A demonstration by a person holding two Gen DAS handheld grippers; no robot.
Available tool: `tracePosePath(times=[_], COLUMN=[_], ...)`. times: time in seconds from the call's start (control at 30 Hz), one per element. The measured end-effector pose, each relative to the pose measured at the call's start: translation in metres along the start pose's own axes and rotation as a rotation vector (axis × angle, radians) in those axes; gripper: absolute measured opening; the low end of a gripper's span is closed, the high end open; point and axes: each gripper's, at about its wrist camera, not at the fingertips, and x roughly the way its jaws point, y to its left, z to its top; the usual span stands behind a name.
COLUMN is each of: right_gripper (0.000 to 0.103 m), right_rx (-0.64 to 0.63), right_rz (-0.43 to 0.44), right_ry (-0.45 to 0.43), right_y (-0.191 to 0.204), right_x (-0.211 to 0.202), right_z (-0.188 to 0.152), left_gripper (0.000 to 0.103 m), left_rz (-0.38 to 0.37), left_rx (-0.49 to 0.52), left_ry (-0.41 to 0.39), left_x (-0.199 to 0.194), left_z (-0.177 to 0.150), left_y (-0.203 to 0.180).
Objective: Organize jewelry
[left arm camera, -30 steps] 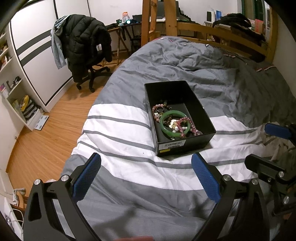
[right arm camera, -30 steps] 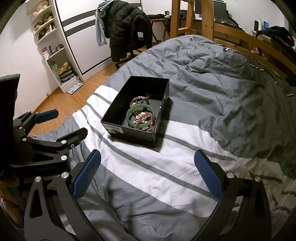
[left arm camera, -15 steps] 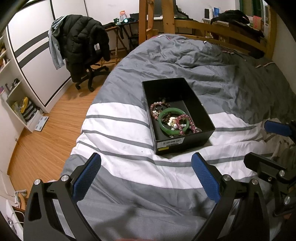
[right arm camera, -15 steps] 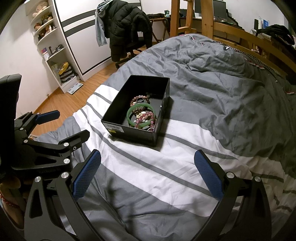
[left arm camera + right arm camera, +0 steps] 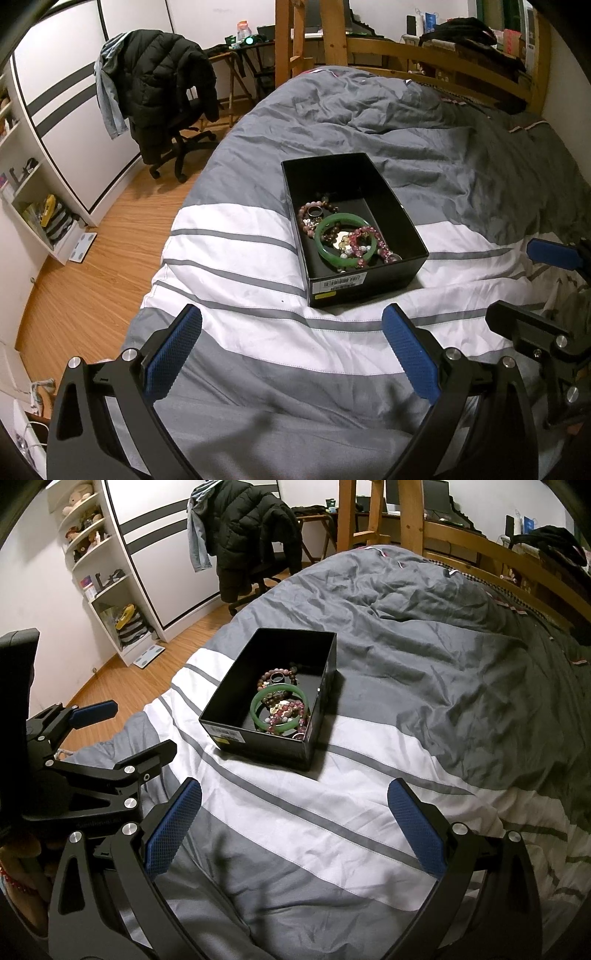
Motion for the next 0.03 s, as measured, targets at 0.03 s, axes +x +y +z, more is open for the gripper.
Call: tracePosePath(times=[0.03], right_gripper=[0.099], right_rx=[0.000], right_rz=[0.000], right_ry=[0.000], right_y=[0.0000], right_x=[0.0000], right_z=[-0.0002], left_gripper=[0.097], left_rz=[-0.001], left_rx=[0.000], left_ry=[0.000], left_x=[-0.0001], left_z=[0.0000], left_y=[0.0000])
